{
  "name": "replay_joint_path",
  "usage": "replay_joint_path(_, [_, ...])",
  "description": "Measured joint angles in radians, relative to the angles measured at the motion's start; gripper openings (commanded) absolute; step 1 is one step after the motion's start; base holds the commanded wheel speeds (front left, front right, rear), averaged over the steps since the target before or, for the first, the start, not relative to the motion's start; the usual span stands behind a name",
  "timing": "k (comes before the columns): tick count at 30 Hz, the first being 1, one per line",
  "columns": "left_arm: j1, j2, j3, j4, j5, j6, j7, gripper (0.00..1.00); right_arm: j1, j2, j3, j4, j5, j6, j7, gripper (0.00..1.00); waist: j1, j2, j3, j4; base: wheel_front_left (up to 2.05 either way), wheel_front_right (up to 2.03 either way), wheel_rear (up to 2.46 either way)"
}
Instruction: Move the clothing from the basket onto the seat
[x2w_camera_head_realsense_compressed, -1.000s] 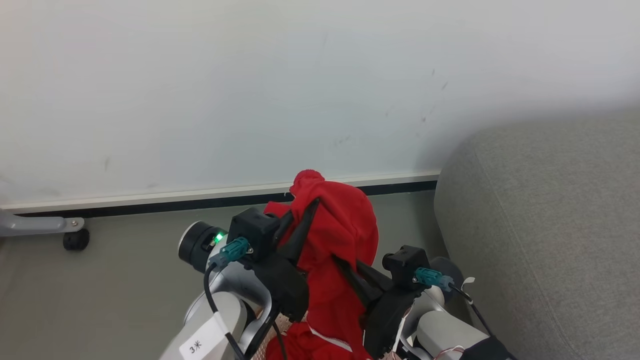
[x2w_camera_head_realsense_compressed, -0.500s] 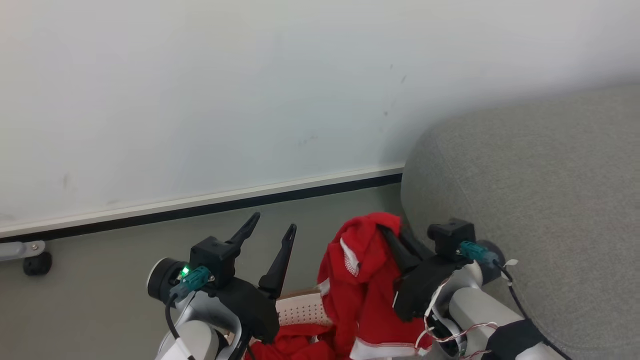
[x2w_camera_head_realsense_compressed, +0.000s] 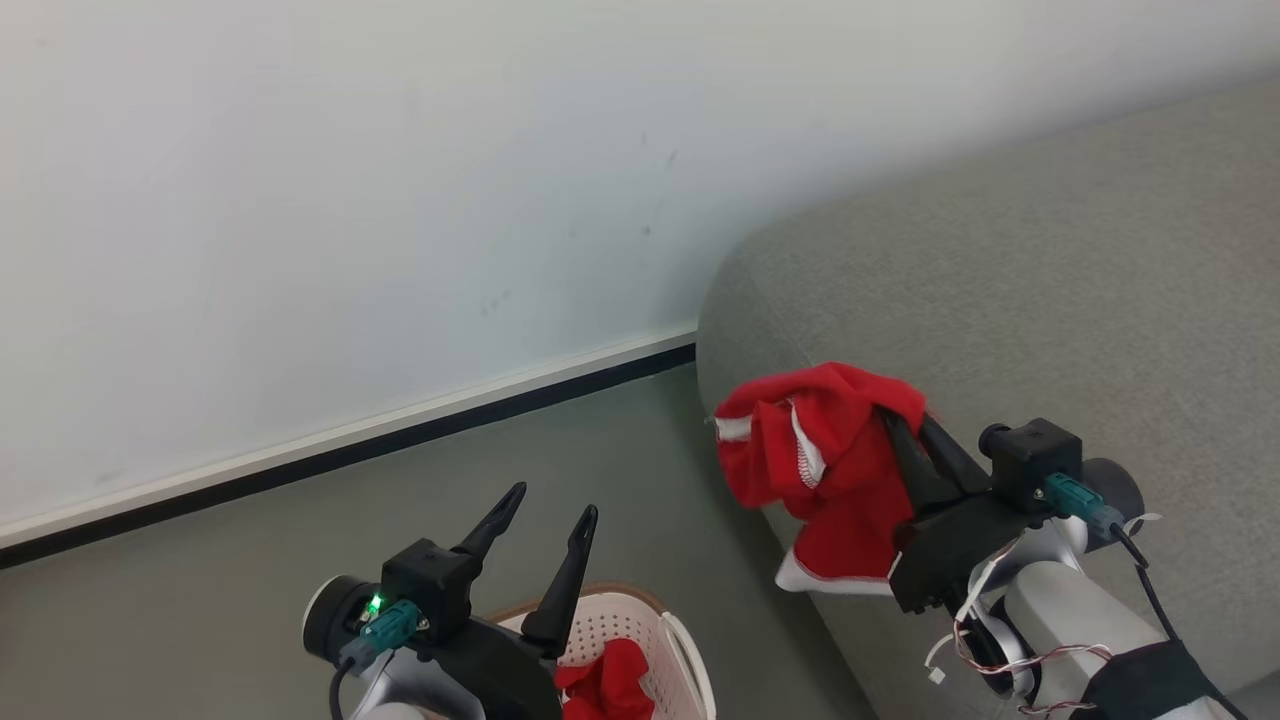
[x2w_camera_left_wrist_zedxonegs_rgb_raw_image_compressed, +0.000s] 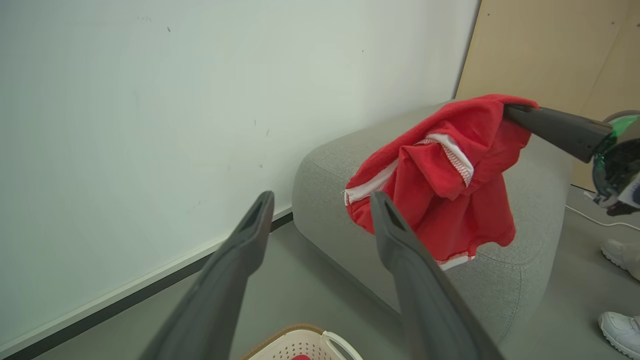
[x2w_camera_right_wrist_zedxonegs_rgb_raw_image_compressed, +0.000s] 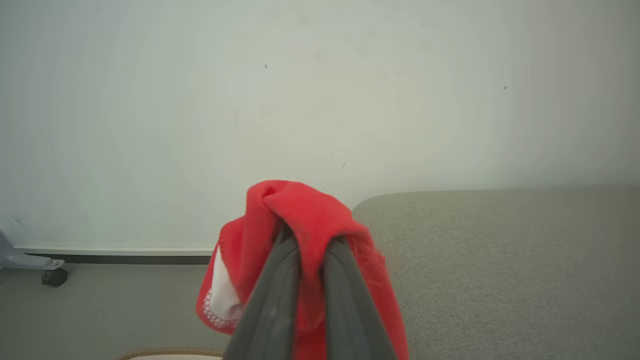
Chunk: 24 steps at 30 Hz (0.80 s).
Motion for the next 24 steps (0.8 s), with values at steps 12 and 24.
replay_joint_path(12, [0.024, -0.021, -0.028, -0.022, 0.003, 0.002, -0.017, 1.00, 0.056, -0.078, -0.059, -0.151, -0.041, -0.021, -0.002, 0.00, 0.0000, 0.0000, 0.011, -0.152, 0.00, 0.00, 0.00])
replay_joint_path(24, [0.007, -0.028, -0.044, -0.043, 0.016, 0.004, -0.003, 1.00, 0.039, -0.102, -0.126, -0.220, -0.048, -0.030, -0.003, 0.00, 0.0000, 0.0000, 0.098, -0.217, 0.00, 0.00, 0.00])
